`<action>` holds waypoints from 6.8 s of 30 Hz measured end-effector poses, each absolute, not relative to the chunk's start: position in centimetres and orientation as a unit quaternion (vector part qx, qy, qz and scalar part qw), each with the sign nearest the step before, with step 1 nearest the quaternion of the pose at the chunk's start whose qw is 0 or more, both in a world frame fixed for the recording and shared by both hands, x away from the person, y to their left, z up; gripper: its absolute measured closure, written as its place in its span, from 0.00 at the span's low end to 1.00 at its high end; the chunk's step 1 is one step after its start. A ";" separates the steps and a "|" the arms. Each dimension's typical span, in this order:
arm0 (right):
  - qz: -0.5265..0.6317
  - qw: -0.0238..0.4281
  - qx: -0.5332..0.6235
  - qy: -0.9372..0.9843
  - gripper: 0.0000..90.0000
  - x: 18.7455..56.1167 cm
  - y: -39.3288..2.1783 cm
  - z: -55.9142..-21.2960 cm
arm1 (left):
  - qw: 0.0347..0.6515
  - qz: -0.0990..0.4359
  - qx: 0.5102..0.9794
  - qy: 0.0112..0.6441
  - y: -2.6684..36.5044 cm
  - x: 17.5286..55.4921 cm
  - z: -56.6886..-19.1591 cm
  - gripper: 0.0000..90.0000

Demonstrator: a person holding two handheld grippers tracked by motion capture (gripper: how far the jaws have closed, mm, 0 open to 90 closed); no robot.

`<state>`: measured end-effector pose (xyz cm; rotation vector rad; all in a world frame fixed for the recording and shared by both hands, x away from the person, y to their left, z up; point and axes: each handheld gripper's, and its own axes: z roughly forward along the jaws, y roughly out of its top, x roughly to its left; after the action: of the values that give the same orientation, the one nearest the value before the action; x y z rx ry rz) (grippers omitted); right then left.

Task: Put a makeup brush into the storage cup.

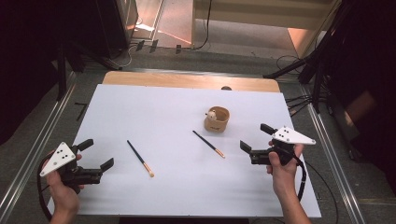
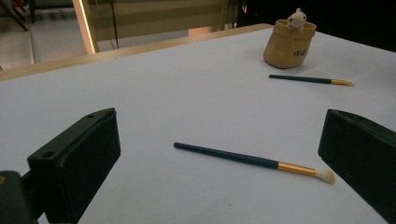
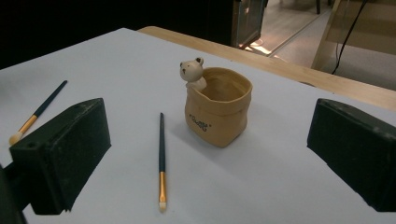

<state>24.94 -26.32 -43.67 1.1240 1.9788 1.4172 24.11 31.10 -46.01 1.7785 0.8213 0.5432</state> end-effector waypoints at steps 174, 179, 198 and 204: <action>0.027 0.008 0.380 0.925 0.95 37.0 -11.0 -47.5 | 0.508 0.219 0.760 0.341 30.6 24.1 -46.4 0.00; 0.052 0.010 0.382 0.923 0.95 36.8 -11.7 -47.5 | 0.507 0.219 0.760 0.342 30.3 24.1 -46.5 0.00; 0.220 0.039 0.400 0.889 0.94 34.6 -15.2 -44.4 | 0.513 0.210 0.760 0.341 28.6 25.4 -45.3 0.00; 0.256 0.053 0.399 0.879 0.95 33.6 -16.6 -43.7 | 0.517 0.196 0.767 0.326 27.1 26.1 -44.3 0.00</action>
<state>33.58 -16.63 -43.67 1.2142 2.6716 0.7768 26.10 27.13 -44.33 1.8412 0.7827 0.4716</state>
